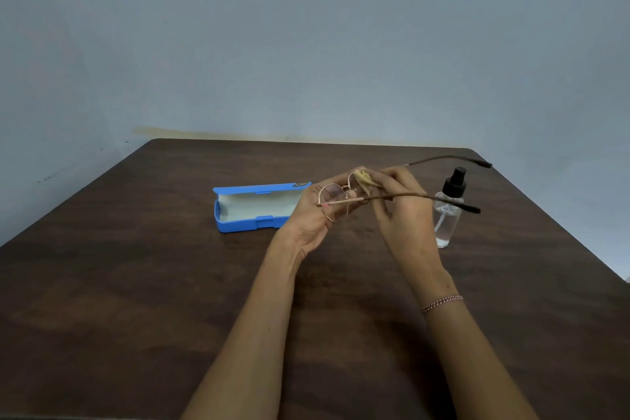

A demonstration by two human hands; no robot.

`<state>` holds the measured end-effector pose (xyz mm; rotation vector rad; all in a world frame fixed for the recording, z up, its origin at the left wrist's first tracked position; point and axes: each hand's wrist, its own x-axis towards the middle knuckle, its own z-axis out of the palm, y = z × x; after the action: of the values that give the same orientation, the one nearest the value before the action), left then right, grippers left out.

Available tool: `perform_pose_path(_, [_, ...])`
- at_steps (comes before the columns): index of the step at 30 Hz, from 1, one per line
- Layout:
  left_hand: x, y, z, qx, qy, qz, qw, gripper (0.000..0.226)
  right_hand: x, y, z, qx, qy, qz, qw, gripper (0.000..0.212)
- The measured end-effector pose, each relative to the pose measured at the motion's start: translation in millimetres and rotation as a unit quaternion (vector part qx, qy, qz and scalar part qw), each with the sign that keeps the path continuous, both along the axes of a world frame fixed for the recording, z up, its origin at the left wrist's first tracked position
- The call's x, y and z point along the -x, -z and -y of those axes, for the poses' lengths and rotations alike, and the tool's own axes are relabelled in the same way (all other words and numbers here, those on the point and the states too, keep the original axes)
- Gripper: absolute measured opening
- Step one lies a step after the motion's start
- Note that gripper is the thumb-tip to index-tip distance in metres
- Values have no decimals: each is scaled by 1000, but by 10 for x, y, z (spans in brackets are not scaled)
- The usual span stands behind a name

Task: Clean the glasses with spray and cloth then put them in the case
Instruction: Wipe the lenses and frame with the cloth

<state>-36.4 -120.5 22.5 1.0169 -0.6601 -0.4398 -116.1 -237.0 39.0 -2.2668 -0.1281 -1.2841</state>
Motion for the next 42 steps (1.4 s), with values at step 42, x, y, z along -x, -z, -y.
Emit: perform_pose_path(42, [-54,-56,-62,104,37,-19,994,50,43,-25,-26,61,-18,-11,998,25])
